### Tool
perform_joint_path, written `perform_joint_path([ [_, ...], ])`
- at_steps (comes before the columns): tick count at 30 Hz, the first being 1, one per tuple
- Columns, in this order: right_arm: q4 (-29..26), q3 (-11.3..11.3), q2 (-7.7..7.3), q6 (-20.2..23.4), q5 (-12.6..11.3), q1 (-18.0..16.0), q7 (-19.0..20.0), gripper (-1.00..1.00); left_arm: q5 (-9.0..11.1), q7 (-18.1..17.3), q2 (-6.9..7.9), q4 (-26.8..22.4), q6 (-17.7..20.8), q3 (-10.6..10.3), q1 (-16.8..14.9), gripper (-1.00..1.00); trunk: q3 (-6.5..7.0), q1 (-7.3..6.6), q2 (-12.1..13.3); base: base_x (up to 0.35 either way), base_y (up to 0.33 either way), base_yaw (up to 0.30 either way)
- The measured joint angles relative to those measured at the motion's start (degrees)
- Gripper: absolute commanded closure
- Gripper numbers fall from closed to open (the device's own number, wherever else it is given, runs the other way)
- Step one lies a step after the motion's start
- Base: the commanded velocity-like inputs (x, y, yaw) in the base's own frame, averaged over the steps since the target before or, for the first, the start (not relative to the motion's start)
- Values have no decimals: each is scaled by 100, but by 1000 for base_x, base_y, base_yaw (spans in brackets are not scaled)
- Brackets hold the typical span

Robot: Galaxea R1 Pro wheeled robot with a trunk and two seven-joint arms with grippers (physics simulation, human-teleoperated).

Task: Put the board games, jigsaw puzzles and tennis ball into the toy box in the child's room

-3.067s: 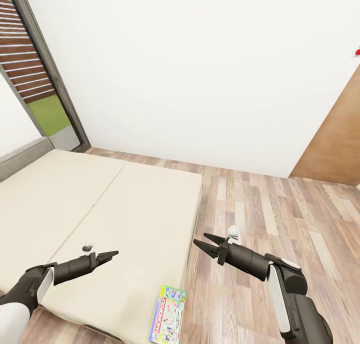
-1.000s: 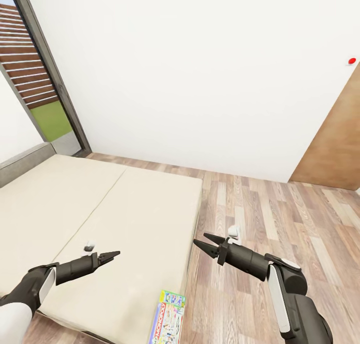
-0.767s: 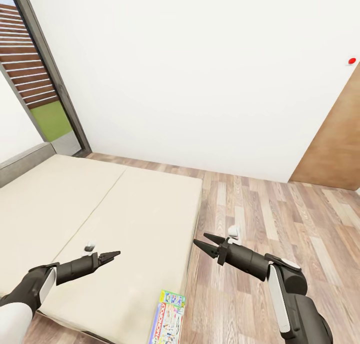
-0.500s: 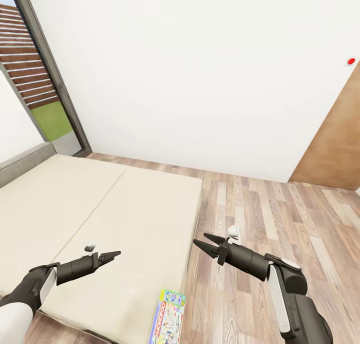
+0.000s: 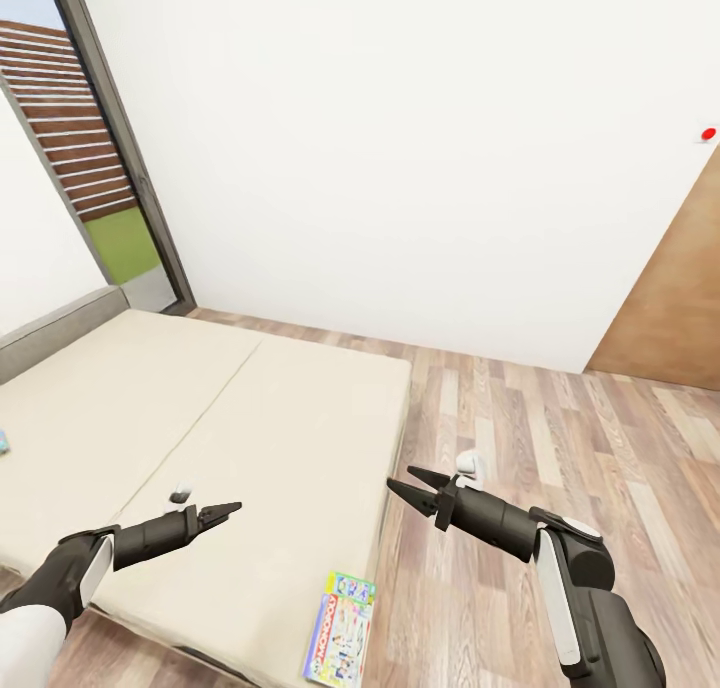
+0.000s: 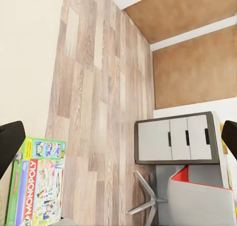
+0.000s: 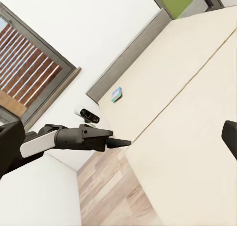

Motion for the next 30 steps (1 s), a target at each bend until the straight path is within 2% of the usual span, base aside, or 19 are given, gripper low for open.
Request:
perform_joint_path([
  [19, 0, 0, 0, 0, -3, 0, 0, -100, 0, 2, -9, 0, -2, 0, 1, -100, 180, 0, 0, -1, -5, 106],
  [25, -1, 0, 1, 6, -5, 0, 3, -100, -1, 24, -34, 1, -7, 0, 0, -100, 237, 0, 0, 0, -204, 108],
  [30, 0, -7, 0, 8, -8, 0, 1, -100, -1, 199, -53, 0, -3, -1, 0, -100, 284, 0, 0, 0, -102, 110],
])
